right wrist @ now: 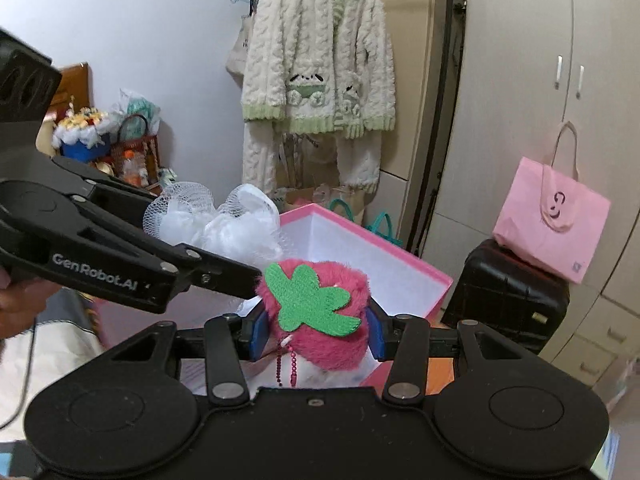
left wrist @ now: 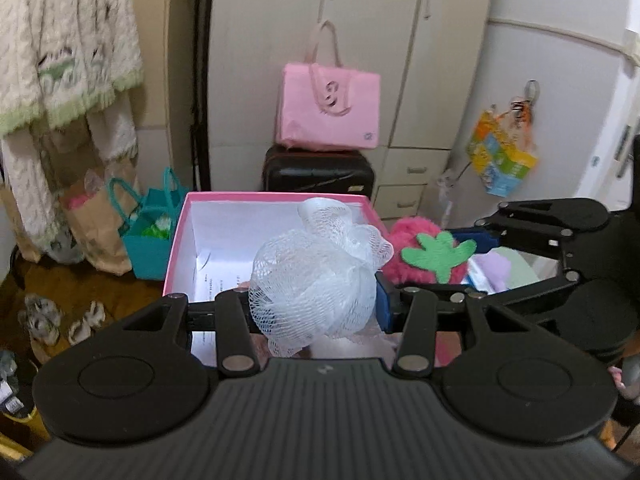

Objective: Organize soft objects
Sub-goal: 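Carry the mesh puff with the left gripper while the right gripper carries the strawberry plush over the pink box, then open the left gripper to drop the puff while the right gripper releases the strawberry into the box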

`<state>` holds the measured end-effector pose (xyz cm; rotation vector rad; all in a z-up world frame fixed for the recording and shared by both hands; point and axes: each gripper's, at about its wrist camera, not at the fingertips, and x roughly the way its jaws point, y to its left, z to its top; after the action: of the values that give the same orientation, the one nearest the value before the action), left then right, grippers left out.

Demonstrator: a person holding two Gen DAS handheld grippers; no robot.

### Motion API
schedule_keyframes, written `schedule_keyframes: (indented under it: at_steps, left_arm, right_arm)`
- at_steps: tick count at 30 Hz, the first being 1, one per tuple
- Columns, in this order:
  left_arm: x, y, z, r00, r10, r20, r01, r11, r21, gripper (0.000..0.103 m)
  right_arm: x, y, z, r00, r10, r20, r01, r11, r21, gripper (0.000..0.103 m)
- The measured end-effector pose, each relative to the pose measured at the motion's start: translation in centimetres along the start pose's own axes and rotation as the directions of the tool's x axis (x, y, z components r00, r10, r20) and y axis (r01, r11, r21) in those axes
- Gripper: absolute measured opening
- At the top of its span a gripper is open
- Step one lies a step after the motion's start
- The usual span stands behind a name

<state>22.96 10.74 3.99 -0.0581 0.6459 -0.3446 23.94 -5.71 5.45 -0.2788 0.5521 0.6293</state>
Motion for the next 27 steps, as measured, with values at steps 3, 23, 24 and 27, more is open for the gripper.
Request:
schedule_keyframes:
  at_steps: [3, 23, 24, 27]
  left_arm:
    - [2.7, 1.0, 0.7, 0.999, 0.017, -0.031, -0.018, 0.999, -0.031, 0.045]
    - [11.3, 2.8, 1.2, 0.979, 0.071, -0.190, -0.082, 0.995, -0.050, 0.047]
    - [11.3, 2.6, 1.2, 0.979, 0.071, -0.193, -0.080, 0.996, -0.038, 0.047]
    - [11.0, 2.3, 1.1, 0.980, 0.081, -0.180, -0.087, 0.996, -0.027, 0.053]
  right_arm:
    - [2.4, -0.5, 0.6, 0.999, -0.010, -0.037, 0.008, 0.998, -0.067, 0.053]
    - [10.3, -2.3, -0.3, 0.980, -0.040, -0.194, 0.017, 0.993, -0.118, 0.055]
    - [10.3, -2.1, -0.4, 0.980, -0.050, -0.191, 0.027, 0.992, -0.120, 0.055]
    - [10.3, -1.5, -0.4, 0.979, -0.074, -0.189, 0.047, 0.989, -0.142, 0.058]
